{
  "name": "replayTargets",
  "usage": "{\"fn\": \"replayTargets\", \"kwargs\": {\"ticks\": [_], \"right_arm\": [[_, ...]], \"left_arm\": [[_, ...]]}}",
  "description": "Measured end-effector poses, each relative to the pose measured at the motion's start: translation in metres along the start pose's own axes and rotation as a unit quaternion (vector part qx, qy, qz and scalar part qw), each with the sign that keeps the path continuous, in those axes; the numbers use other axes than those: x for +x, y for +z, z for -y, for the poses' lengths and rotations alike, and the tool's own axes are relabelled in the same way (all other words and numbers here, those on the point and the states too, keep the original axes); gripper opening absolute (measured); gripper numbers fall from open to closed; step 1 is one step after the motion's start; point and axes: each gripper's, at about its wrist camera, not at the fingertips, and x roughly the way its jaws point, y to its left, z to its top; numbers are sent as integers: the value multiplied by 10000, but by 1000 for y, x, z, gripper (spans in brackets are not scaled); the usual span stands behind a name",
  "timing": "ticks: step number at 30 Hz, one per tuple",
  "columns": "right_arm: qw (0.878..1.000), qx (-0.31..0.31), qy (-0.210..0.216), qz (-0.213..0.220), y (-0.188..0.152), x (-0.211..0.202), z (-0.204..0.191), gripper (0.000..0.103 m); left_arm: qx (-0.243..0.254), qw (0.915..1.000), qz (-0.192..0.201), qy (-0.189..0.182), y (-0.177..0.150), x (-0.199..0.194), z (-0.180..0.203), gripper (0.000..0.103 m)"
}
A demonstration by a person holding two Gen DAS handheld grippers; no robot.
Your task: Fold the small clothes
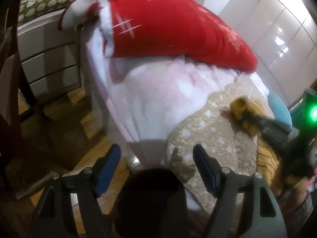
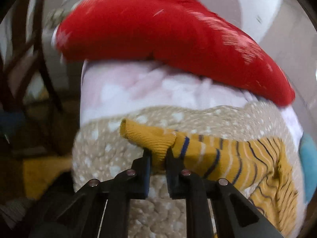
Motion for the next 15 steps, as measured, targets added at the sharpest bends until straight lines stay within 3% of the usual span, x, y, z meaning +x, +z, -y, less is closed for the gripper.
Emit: {"fn": "replayTargets", "kwargs": {"ticks": [4,8,10,12,15], "right_arm": [[9935,1038,43,458,6,-51,72,13],[9696,2357,-280,600,-24,-100,183,13],[9512,2983,-555,557,-53,-117,237,12],[9164,3869,-911,478,-106,-135,303,11],[8706,4661,-1535,351,-174,-152,362,11]], "left_arm": [[285,9996,-58,-71,3,2,23,74],[656,9977,-93,-154,4,4,52,74],[802,9965,-122,-215,3,6,65,74],[966,9948,-172,-287,2,10,81,74],[1273,9909,-275,-330,-1,19,109,74]]}}
